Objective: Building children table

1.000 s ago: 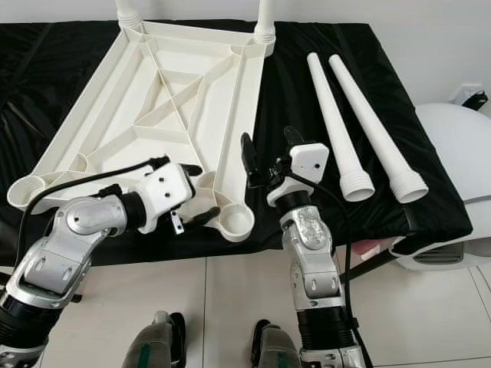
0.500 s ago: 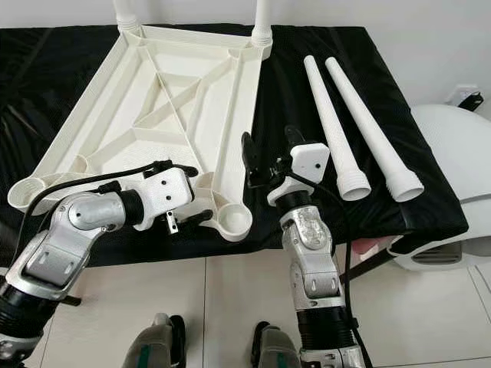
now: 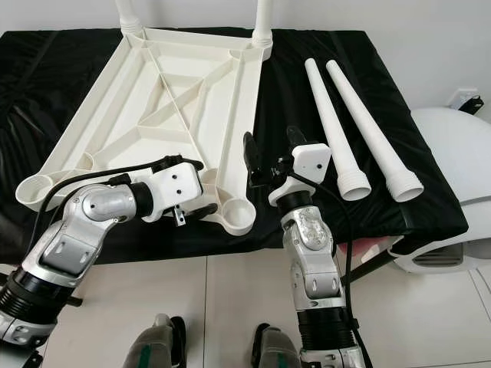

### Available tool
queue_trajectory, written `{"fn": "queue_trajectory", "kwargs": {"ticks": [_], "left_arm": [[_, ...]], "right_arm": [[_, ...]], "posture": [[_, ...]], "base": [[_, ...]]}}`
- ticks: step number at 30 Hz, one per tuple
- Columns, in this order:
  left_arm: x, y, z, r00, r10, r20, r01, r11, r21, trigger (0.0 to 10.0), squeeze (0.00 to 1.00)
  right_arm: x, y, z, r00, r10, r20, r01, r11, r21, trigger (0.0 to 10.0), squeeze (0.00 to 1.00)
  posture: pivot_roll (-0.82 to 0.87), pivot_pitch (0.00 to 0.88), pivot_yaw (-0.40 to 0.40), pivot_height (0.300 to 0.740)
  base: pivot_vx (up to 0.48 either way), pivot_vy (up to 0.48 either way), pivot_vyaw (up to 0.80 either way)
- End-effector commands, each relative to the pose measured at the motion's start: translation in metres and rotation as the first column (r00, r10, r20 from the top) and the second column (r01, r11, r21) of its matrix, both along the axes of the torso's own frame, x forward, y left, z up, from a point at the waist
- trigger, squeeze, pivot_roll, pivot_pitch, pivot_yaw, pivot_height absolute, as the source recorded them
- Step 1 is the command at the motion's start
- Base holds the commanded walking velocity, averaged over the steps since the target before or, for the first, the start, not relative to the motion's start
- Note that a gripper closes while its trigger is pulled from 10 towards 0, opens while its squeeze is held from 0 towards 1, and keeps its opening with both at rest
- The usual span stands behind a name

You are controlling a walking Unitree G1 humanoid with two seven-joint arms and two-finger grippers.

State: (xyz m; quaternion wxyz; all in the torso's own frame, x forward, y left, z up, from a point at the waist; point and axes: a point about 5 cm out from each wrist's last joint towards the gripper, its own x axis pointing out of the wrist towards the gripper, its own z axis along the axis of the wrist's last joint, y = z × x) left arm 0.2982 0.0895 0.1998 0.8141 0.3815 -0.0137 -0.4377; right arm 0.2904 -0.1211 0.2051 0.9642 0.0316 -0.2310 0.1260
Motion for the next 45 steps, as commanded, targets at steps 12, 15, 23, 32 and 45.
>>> {"fn": "queue_trajectory", "kwargs": {"ticks": [12, 15, 23, 32, 45], "left_arm": [[0.024, 0.013, -0.007, 0.953, 0.29, 0.088, -0.286, 0.957, -0.052, 10.0, 0.0], [0.029, 0.014, -0.006, 0.939, 0.329, 0.1, -0.324, 0.944, -0.068, 10.0, 0.0], [0.041, 0.017, 0.002, 0.891, 0.435, 0.13, -0.421, 0.899, -0.12, 10.0, 0.0], [0.028, 0.022, 0.025, 0.924, 0.363, 0.122, -0.335, 0.92, -0.202, 10.0, 0.0], [0.022, 0.035, 0.073, 0.949, 0.312, 0.046, -0.241, 0.813, -0.53, 10.0, 0.0]], "right_arm": [[-0.003, 0.0, 0.0, 1.0, -0.003, 0.009, 0.003, 1.0, 0.01, 10.0, 0.0], [-0.003, 0.0, 0.001, 1.0, -0.006, 0.009, 0.006, 1.0, 0.01, 10.0, 0.0], [-0.002, 0.0, 0.001, 1.0, -0.006, 0.009, 0.006, 1.0, 0.013, 10.0, 0.0], [0.0, -0.002, -0.001, 1.0, 0.009, 0.001, -0.009, 1.0, 0.004, 10.0, 0.0], [0.031, -0.004, 0.008, 0.998, 0.069, -0.014, -0.069, 0.997, -0.041, 10.0, 0.0]], "posture": [[0.07, 0.162, 0.022, 0.74], [0.07, 0.164, 0.021, 0.74], [0.07, 0.168, 0.018, 0.74], [0.09, 0.166, 0.004, 0.74], [0.12, 0.158, -0.04, 0.74]], "base": [[0.0, 0.0, 0.0], [0.0, 0.0, 0.0], [0.0, 0.0, 0.0], [0.0, 0.0, 0.0], [0.0, 0.0, 0.0]]}}
